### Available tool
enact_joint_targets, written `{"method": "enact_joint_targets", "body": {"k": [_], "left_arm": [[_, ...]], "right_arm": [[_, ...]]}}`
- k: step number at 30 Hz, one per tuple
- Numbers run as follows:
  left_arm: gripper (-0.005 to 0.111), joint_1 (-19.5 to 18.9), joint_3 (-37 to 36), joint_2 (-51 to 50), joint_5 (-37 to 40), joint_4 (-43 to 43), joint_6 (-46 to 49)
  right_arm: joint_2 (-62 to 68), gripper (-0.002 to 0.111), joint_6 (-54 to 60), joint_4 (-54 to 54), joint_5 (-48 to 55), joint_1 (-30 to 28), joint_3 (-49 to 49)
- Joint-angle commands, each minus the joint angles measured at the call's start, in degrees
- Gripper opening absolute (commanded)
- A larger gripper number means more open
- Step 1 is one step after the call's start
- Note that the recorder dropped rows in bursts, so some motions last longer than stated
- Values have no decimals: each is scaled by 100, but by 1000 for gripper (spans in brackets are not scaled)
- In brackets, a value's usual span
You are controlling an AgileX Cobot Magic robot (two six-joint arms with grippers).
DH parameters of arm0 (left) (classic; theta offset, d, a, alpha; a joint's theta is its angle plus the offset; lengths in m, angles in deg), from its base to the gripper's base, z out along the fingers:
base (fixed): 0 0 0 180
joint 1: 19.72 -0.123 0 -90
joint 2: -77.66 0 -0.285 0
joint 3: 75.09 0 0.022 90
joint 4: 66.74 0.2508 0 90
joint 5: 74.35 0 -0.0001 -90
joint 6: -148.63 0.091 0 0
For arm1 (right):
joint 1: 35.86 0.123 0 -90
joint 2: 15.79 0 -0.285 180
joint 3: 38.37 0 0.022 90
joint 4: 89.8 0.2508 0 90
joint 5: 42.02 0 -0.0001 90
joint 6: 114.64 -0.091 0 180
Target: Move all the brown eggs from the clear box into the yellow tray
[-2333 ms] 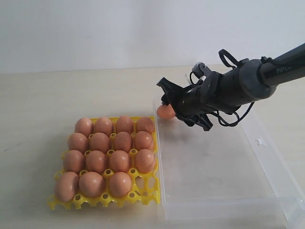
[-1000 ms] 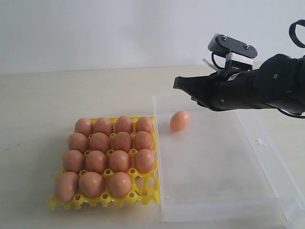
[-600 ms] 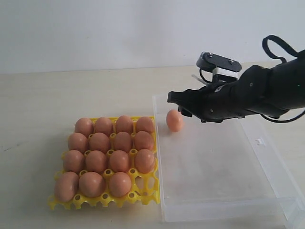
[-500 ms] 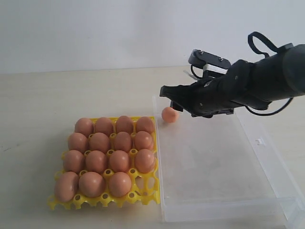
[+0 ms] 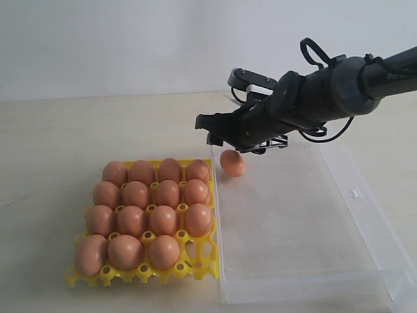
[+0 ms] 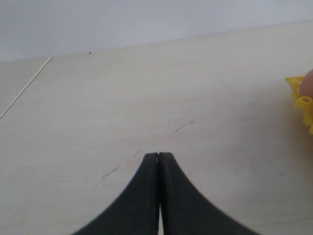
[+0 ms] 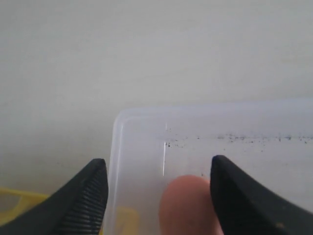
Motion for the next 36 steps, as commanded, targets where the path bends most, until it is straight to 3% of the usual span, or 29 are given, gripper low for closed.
{"method": "enact_joint_targets", "body": {"k": [1,36], "left_arm": [[0,29,23,-4,-51,-3,-12],[0,29,23,-4,-51,-3,-12]], "right_arm": [[40,60,284,-161,117,-35,16],[-433,59,603,-670,861,-305,16]]}}
